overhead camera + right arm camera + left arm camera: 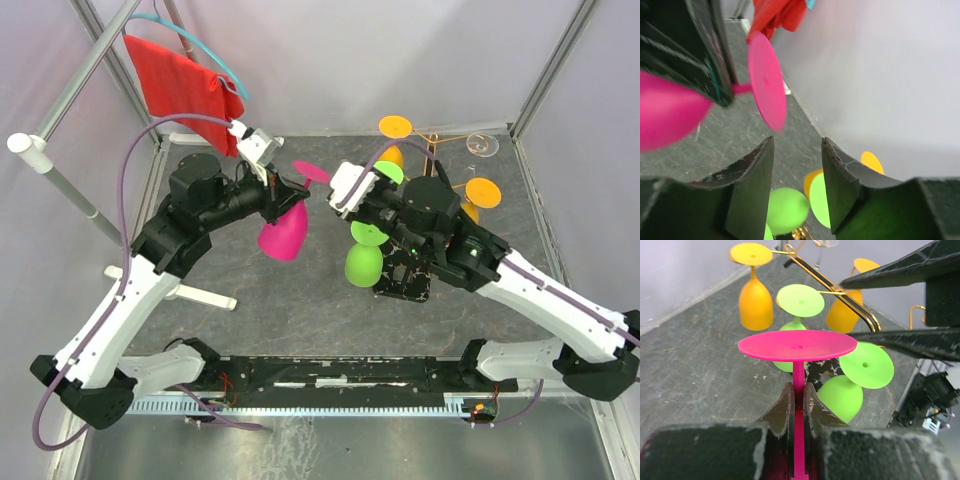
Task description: Place the wine glass upside down on the wine glass rack
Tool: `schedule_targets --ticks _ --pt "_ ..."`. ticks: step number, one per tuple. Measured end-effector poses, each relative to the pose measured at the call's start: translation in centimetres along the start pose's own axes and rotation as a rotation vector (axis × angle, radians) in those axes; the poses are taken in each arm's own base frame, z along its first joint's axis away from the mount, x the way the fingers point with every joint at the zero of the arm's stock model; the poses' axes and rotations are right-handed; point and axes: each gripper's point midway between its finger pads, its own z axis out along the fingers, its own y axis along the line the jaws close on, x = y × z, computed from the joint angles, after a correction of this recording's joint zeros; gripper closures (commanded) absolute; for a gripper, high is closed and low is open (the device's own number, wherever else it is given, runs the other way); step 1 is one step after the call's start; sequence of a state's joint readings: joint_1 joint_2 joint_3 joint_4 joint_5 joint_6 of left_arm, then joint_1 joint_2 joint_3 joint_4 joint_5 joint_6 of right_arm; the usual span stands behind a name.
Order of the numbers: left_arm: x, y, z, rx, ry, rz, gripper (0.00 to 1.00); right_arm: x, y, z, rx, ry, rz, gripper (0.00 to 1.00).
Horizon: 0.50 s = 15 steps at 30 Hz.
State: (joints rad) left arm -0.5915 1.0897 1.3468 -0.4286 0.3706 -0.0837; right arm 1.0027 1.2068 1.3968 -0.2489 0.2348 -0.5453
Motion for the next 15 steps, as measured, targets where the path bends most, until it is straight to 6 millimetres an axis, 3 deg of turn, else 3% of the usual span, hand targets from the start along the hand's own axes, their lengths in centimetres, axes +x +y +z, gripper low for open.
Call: schedule_targets --ticks 7,11,15 --pt "-2.6 0.1 -2.7 -0.069 -0.1 0.032 0.97 0.2 -3.8 -4.5 0.154 0.025 0.098 0.06" --pt "-4.7 -0.6 -4.0 -0.061 -0.177 0.051 0.97 0.8 -6.0 -5.1 0.238 0.115 0.137 0.0" --pt "-6.4 -2.0 -3.7 -0.02 -0.23 0.056 0.97 3.1 -8.7 -3.5 0.306 0.206 0.186 0.0"
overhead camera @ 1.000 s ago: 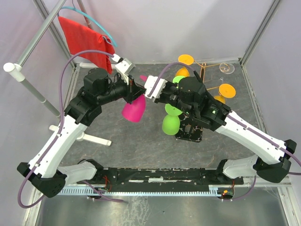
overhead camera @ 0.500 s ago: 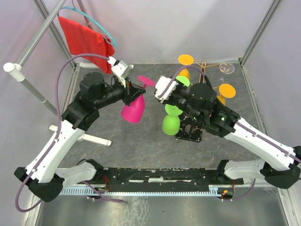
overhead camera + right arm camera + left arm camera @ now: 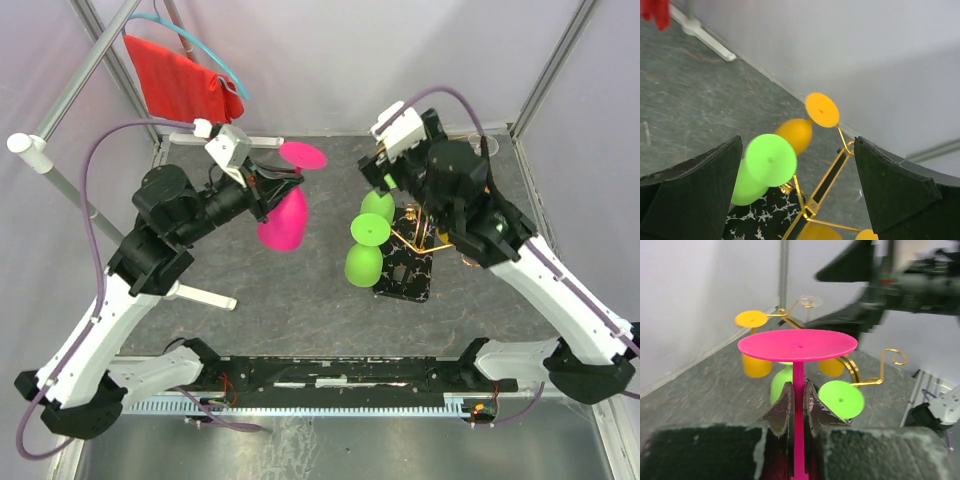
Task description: Place the wine glass upside down on the wine glass rack
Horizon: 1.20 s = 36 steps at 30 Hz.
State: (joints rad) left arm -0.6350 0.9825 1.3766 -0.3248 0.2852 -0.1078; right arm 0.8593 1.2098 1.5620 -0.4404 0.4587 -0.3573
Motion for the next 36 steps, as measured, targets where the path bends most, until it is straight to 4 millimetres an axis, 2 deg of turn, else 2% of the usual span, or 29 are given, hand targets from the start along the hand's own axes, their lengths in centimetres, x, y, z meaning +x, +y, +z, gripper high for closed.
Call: schedule_targets --ticks 4,7,9,13,16,18,20,22,27,36 --pt "-1.0 -3.8 2.4 0.1 -0.021 0.021 0.97 3.4 -3.6 2.3 0.056 0.106 0.058 0.0" --pt "-2.3 -7.5 4.8 0.182 -0.048 0.054 0.97 4.5 -6.9 3.3 0.112 0.148 0.108 0.0" --pt "-2.5 -10.3 6.3 0.22 -0.062 0.091 0.97 5.4 -9.3 3.4 0.161 0.164 0.149 0.0" --pt "0.4 -15.6 7.1 0.272 -0.028 0.171 0.97 9.5 -15.0 1.6 0.316 0.236 0.249 0.0" --pt "3.2 -18.5 6.5 0.306 -0.014 0.182 0.97 13.3 -18.8 -1.6 0.449 0.303 0.326 0.0" --pt "5.7 -19.9 6.0 0.318 0.001 0.19 0.97 15.3 -20.4 -4.1 0.531 0.338 0.376 0.0" --pt "7.8 -20.8 5.7 0.318 0.009 0.201 0.97 16.4 -21.1 -6.1 0.581 0.35 0.416 0.0" --pt "9.9 -21.6 5.7 0.318 0.012 0.207 0.97 16.5 -21.1 -7.3 0.597 0.338 0.441 0.0" --pt "12.9 -23.0 7.0 0.295 -0.036 0.178 0.97 15.8 -20.4 -8.6 0.588 0.307 0.458 0.0" --pt "18.6 -23.2 11.0 0.164 -0.113 0.113 0.97 16.2 -18.6 -9.8 0.543 0.345 0.502 0.0"
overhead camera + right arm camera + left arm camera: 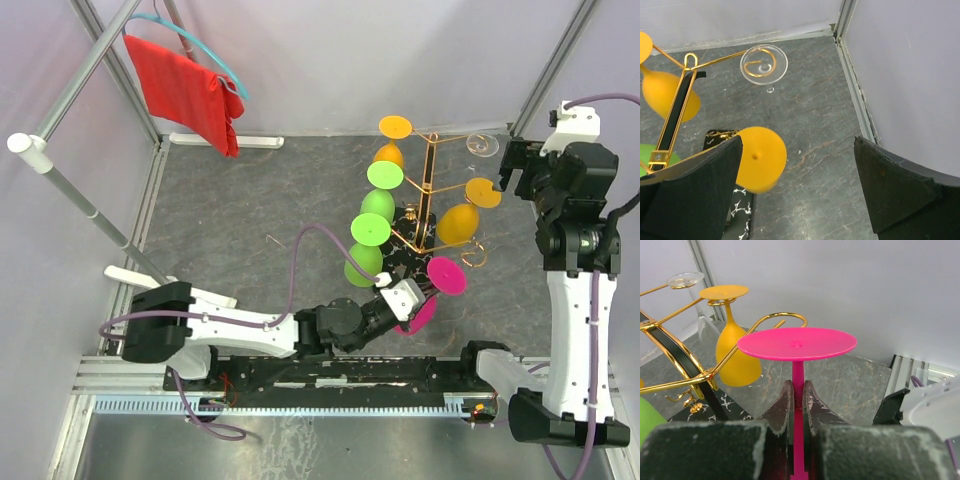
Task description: Place the wine glass upside down on the wine glass rack
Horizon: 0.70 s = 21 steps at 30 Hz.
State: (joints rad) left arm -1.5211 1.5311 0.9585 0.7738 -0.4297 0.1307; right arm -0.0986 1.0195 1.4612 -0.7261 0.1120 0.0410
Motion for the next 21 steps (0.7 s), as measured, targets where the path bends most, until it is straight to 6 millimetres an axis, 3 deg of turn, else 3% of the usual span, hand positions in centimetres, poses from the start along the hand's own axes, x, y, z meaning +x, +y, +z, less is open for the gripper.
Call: schedule_targets --ticks 11,21 --pt "2.1 1.0 3.0 -0.125 -0.089 -0.051 0.97 0.0 -0.1 -5.0 -0.024 -0.047 0.013 0.0" --pt "2.3 3.9 5.9 -0.216 -0.133 -0.074 0.97 1.1 -0.3 -6.2 -0.023 -0.029 -0.009 0.0"
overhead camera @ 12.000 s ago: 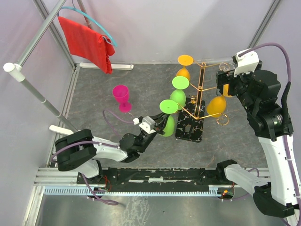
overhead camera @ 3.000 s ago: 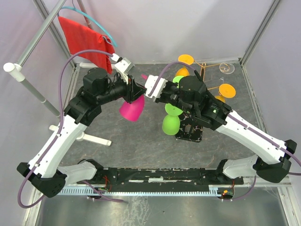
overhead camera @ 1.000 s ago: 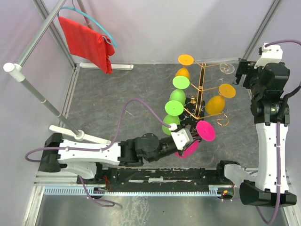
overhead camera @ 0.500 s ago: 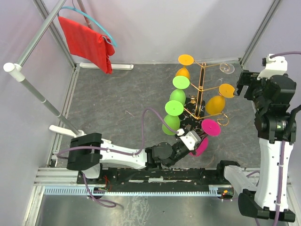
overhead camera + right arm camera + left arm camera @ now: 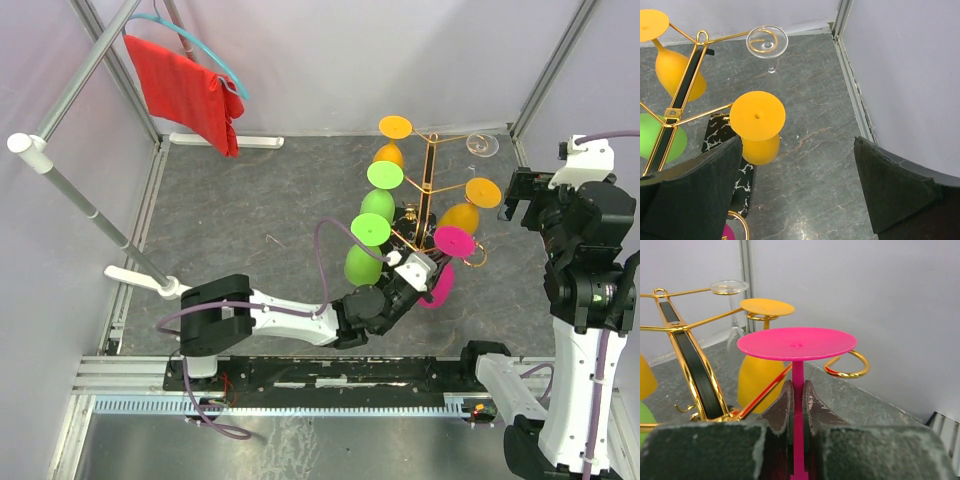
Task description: Place the wine glass upside down on the wine glass rack
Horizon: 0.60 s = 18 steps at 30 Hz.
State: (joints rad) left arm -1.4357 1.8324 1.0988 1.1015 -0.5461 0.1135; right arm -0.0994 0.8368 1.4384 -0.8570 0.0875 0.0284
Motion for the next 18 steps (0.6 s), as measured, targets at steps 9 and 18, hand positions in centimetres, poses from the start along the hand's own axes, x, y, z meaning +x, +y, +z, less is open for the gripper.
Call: schedule_targets --ticks 9,18 --pt "1.3 -0.6 1.8 0.019 0.004 0.002 0.97 0.3 -0.1 -0.5 0.0 0.006 -0.01 0.0" --pt "3.2 -2.6 2.5 0.113 0.025 0.0 0.97 0.3 -0.2 -0.6 0.0 0.005 -0.027 0.0"
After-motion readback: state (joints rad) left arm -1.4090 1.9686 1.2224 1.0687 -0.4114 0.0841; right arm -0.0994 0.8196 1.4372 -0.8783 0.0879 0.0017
